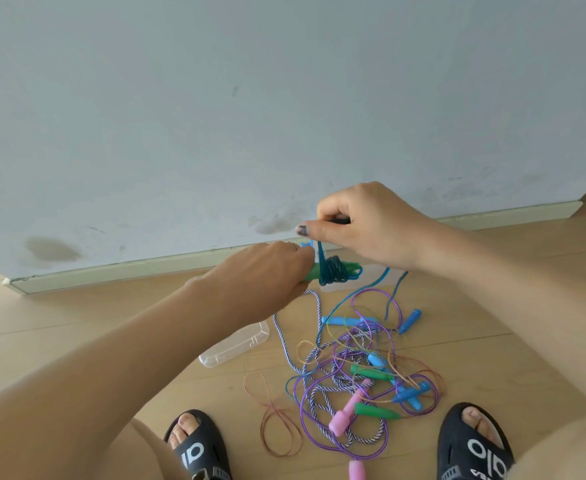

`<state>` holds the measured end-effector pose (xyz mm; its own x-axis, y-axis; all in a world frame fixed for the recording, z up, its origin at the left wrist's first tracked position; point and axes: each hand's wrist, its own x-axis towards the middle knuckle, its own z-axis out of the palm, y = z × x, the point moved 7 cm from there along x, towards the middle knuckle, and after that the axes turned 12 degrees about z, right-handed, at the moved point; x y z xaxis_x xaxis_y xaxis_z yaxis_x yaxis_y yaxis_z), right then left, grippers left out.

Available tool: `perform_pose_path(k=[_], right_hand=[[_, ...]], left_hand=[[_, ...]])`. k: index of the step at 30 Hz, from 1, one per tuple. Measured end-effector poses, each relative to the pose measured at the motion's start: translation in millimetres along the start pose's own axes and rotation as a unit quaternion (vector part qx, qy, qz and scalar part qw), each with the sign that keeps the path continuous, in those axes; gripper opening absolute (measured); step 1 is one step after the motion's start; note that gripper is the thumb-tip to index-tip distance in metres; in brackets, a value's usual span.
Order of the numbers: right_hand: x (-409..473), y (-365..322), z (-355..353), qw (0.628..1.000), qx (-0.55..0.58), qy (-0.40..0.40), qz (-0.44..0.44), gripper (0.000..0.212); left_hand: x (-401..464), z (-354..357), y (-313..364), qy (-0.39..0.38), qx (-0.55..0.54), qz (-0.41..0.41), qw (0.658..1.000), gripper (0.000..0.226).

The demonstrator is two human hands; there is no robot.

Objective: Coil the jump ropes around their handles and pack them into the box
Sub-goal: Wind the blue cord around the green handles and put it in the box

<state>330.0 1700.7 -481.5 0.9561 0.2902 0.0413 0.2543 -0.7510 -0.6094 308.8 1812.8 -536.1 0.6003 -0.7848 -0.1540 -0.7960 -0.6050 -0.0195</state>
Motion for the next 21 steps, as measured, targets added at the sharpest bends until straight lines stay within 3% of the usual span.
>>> perform_pose_path(k=[4,6,9,10,12,15,21], right_hand=[[5.4,9.4,16.2,0.997,0.03,-0.06,0.04,0.057],[8.7,25.4,27.9,0.986,0.102,-0.091,0.093,0.06],[9.2,43.7,43.2,0.965,0.165,-0.125,0.162,0.039],[7.2,46.8,46.3,0.963,0.156,-0.119,0.182,0.034],[2.0,43.4,53.5,0.958,0.17,-0.106,0.204,0.045],[-9.0,27.8,60.5,0.963,0.169,-0.089,0.19,0.055],[-24.3,14.4,58.4,0.986,0.029,-0.07,0.148,0.054]], left_hand=[[-3.7,-7.9,19.3,0.032,-0.076,0.035,0.996,0.026],[-7.5,-20.1,21.4,0.093,-0.142,0.046,0.984,0.025],[-18.4,-38.8,5.7,0.167,-0.242,0.001,0.956,0.021],[-21.7,-39.0,-2.7,0.169,-0.274,-0.031,0.946,0.025],[-25.6,-33.9,-18.7,0.149,-0.307,-0.092,0.935,0.024],[-26.6,-23.5,-39.8,0.125,-0.289,-0.153,0.937,0.024],[-19.8,-7.6,-51.9,0.095,-0.284,-0.184,0.936,0.023]])
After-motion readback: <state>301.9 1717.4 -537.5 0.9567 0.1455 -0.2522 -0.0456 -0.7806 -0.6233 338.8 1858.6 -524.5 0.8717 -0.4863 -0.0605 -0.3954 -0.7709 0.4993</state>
